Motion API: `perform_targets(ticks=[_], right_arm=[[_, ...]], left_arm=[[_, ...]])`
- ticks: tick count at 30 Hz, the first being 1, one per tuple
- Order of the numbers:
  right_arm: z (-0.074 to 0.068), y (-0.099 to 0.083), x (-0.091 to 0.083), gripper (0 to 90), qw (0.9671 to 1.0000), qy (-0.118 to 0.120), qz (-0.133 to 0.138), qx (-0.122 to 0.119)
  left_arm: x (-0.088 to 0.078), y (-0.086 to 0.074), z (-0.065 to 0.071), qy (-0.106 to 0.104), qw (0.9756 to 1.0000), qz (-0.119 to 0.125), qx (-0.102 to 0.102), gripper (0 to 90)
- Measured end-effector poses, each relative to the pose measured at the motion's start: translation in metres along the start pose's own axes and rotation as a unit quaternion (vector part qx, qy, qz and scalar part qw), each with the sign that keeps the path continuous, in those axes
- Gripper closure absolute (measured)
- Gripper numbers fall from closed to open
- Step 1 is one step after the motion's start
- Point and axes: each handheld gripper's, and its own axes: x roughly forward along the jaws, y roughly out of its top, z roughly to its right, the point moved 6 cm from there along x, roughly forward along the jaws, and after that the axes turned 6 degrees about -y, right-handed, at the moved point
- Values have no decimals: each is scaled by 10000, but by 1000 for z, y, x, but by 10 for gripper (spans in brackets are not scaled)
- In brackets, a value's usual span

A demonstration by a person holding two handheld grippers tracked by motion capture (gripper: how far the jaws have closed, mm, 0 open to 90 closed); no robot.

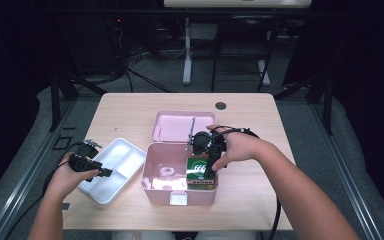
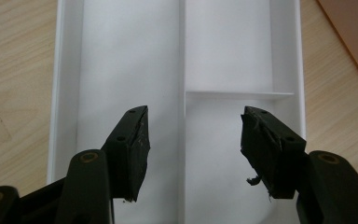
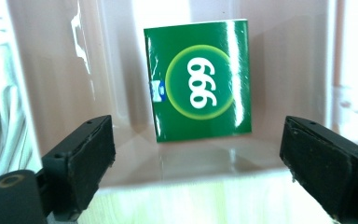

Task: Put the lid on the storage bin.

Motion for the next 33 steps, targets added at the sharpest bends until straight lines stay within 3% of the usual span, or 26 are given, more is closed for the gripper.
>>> perform_targets(ticks=[7,19,26,33], right_arm=[[3,-17,-17,129,9998,-83,57,145],[22,-64,-22,143,9972,-220,-30,720],[30,-89,-9,161,9919,-349,-106,1213],[37,-107,7,181,9816,-404,-3,1867]], left_arm=[[1,0,0,-1,10000,-2,12,420],[1,-1,-1,18,10000,-1,68,428],[1,-2,-1,42,9999,-51,92,440],[-1,-1,-2,30,10000,-22,69,470]])
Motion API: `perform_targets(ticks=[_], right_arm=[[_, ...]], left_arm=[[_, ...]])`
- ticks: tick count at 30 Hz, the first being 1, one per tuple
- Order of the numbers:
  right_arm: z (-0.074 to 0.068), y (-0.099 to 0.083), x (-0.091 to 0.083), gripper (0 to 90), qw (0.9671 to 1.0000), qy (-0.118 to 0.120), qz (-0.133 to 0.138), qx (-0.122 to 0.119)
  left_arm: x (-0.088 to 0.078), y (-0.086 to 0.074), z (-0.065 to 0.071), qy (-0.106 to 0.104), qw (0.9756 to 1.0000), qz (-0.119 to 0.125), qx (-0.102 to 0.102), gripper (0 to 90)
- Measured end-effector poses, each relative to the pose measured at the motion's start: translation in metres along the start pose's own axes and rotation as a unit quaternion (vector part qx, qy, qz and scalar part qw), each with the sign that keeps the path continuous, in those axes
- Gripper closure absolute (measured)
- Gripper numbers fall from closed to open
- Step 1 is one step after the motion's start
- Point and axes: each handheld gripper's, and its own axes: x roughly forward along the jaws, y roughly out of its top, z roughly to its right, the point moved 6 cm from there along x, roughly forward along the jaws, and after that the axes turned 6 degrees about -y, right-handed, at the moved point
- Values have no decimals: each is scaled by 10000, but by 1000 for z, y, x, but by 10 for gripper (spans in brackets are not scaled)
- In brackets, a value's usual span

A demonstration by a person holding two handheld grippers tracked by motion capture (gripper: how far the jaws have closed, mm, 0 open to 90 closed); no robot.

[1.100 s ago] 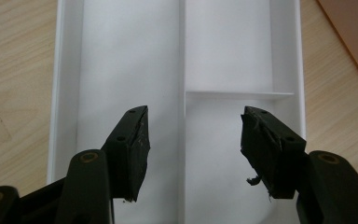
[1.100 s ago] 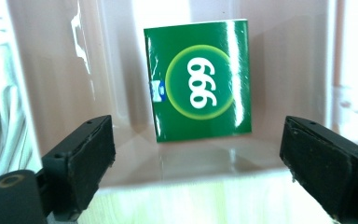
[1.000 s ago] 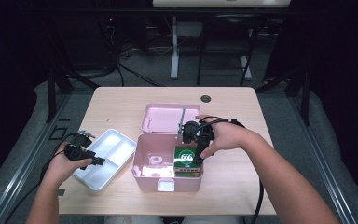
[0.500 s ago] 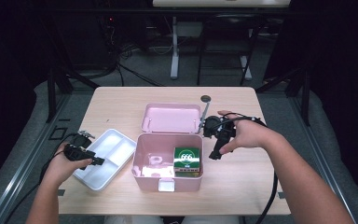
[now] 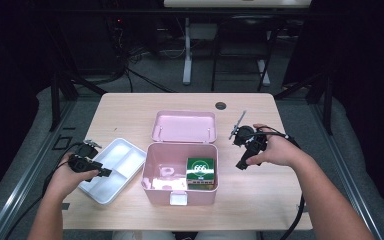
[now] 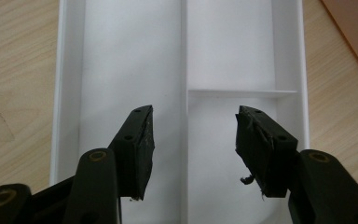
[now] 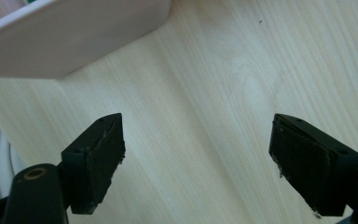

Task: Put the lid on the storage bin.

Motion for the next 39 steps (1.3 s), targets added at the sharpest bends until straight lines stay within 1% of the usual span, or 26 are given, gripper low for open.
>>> perform_targets(ticks=[2,6,7,10,12,13,15,17,19,20,22,23,25,26,27,28,29,30,32,34,35,37,38,39], right_arm=[[0,-3,4,187,9998,2,42,212],[-1,-8,13,209,9983,-111,147,551],[-2,-10,16,212,9974,-188,152,673],[-2,-17,25,225,9955,-390,148,854],[-2,-22,31,228,9936,-426,173,1031],[-2,-24,34,230,9927,-437,189,1113],[-3,-28,39,235,9900,-447,232,1315],[-3,-32,43,240,9883,-472,273,1426],[-5,-34,45,247,9852,-437,359,1621],[-6,-35,46,252,9828,-397,409,1757],[-6,-38,48,258,9781,-437,423,1990],[-5,-38,49,258,9770,-460,434,2036],[-5,-41,51,258,9734,-529,408,2190],[-6,-42,52,258,9717,-509,400,2272],[-6,-43,53,259,9706,-532,388,2314],[-7,-44,54,260,9702,-539,382,2330],[-8,-44,55,260,9695,-525,396,2360],[-8,-45,55,260,9695,-566,384,2354],[-10,-45,55,260,9692,-615,392,2352],[-11,-46,55,260,9704,-587,413,2305],[-11,-47,54,259,9703,-596,431,2305],[-11,-47,54,249,9676,-585,509,2401],[-10,-48,54,236,9678,-635,504,2385],[-10,-48,55,224,9672,-634,519,2405]], left_arm=[[0,0,0,3,10000,18,-37,480],[1,0,1,-43,9999,26,-113,500],[1,1,1,-42,9999,29,-109,505],[0,2,1,-87,9998,55,-184,524],[-1,3,1,-135,9997,62,-196,534],[-1,3,1,-123,9997,71,-191,541],[-1,3,0,-123,9997,80,-215,545],[-2,3,-1,-90,9995,108,-271,549],[-1,3,-1,-18,9995,155,-260,553],[-1,3,-2,40,9995,195,-239,555],[-1,3,-2,118,9995,194,-203,569],[-1,3,-2,173,9995,179,-189,570],[-2,4,-3,414,9989,208,17,552],[-3,4,-3,398,9990,185,-9,554],[-2,4,-1,299,9994,182,-68,557],[-2,4,1,244,9996,132,-79,557],[-2,3,2,209,9997,45,-135,556],[-1,2,2,218,9996,-38,-193,554],[1,2,2,280,9992,-95,-259,526],[3,3,2,271,9991,-80,-313,509],[3,3,2,263,9991,-78,-334,494],[2,4,2,329,9988,-21,-370,492],[2,4,2,331,9990,-24,-290,490],[2,5,3,361,9990,1,-258,485]])
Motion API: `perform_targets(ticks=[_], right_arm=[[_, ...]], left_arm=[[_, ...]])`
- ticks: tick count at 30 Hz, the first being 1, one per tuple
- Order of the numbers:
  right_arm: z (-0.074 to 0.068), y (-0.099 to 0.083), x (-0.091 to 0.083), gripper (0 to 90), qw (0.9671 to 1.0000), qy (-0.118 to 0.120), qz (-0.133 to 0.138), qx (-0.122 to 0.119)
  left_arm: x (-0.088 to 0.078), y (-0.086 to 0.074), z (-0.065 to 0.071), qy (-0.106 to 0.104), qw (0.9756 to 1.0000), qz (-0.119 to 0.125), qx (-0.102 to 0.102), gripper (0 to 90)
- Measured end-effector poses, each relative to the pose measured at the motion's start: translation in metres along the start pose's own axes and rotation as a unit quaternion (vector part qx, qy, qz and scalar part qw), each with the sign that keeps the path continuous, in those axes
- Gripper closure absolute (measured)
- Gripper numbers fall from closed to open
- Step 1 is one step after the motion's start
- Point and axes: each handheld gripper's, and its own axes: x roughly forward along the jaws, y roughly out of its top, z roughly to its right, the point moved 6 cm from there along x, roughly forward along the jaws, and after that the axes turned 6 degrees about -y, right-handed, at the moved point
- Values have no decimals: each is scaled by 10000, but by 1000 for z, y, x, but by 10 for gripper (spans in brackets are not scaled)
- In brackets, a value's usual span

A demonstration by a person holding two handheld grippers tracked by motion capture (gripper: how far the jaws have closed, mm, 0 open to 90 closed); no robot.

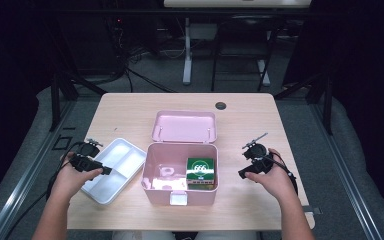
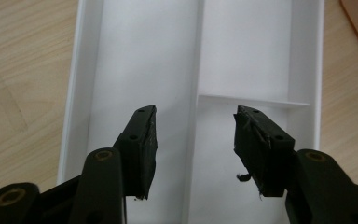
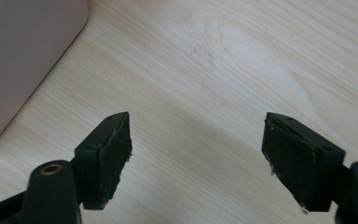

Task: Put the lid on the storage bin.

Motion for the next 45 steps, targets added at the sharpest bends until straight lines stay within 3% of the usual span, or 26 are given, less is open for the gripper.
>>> perform_targets(ticks=[6,9,11,13,16,17,18,20,22,25,27,33,39,45], right_arm=[[2,-3,3,188,10000,45,-5,51],[3,-4,3,174,9999,53,28,93],[4,-4,3,169,9999,72,57,129],[7,-5,3,169,9999,65,69,113],[8,-7,3,169,9998,93,38,143],[8,-7,4,169,9999,121,40,109],[7,-7,4,169,9999,135,23,99],[6,-7,4,170,9998,168,43,124],[5,-7,5,170,9997,188,54,160],[8,-9,7,171,9998,166,28,146],[9,-10,7,171,9997,159,17,170],[17,-12,7,175,9996,104,80,249],[17,-13,6,178,9996,121,97,247],[19,-14,7,179,9995,118,84,274]], left_arm=[[3,1,4,-57,10000,-80,-15,513],[3,3,4,116,9998,-24,153,533],[3,5,6,62,10000,46,54,516],[3,7,5,55,9999,93,85,516],[5,7,4,138,9998,0,114,570],[8,5,2,278,9990,-247,239,576],[8,5,1,333,9986,-296,271,581],[9,6,2,235,9991,-314,147,598],[9,8,4,191,9986,-412,280,666],[10,10,5,68,9980,-555,288,652],[11,12,5,107,9975,-611,333,646],[14,14,-1,99,9974,-705,129,655],[22,11,-2,170,9935,-1100,224,721],[30,13,-3,138,9914,-1276,234,774]])
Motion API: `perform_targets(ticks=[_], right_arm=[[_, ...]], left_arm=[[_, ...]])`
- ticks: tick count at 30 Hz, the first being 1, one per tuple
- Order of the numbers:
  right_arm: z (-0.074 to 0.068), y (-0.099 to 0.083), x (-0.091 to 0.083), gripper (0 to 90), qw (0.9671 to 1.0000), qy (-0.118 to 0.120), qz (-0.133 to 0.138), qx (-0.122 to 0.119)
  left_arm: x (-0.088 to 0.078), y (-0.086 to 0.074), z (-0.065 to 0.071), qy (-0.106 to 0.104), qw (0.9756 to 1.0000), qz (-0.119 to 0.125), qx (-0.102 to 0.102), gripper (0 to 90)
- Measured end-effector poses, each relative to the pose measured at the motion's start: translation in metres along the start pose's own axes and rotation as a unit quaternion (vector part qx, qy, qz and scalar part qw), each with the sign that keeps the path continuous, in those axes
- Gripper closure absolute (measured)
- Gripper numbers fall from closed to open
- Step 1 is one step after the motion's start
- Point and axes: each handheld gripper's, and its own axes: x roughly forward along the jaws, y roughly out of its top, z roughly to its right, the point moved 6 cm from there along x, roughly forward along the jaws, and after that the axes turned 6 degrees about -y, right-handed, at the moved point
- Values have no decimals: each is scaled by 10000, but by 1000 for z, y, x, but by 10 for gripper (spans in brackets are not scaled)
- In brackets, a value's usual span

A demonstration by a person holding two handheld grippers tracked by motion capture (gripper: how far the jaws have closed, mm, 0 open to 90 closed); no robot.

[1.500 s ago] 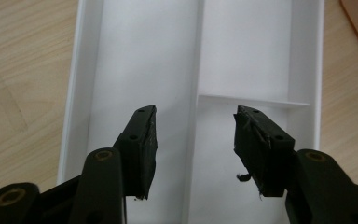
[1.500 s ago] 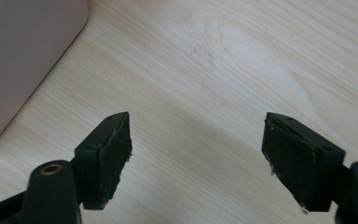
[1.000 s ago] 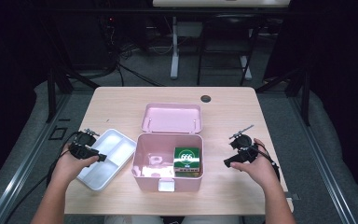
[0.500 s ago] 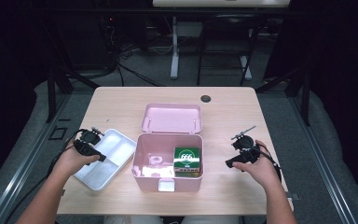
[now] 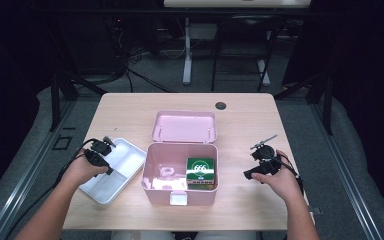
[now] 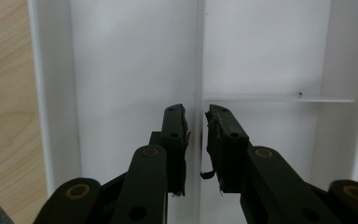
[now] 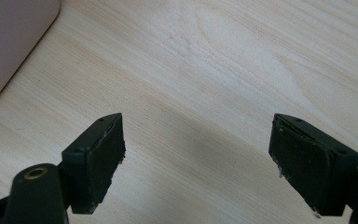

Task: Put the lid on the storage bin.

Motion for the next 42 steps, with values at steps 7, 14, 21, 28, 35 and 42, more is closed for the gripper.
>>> perform_targets(ticks=[7,14,21,28,35,42], right_arm=[[-1,1,0,184,10000,5,20,-33],[-1,1,1,192,10000,7,29,-58],[-1,1,1,193,10000,-7,34,-73],[-2,1,3,202,10000,66,28,-13],[0,1,3,203,10000,21,38,-63],[0,0,3,202,10000,19,38,-49]], left_arm=[[6,2,-1,16,9999,-128,-21,825],[11,4,1,11,9997,-251,42,858],[12,5,1,0,9995,-321,27,887],[11,4,1,-23,9986,-521,102,891],[6,3,2,9,9981,-588,171,892],[-9,2,0,73,9983,-528,253,892]])
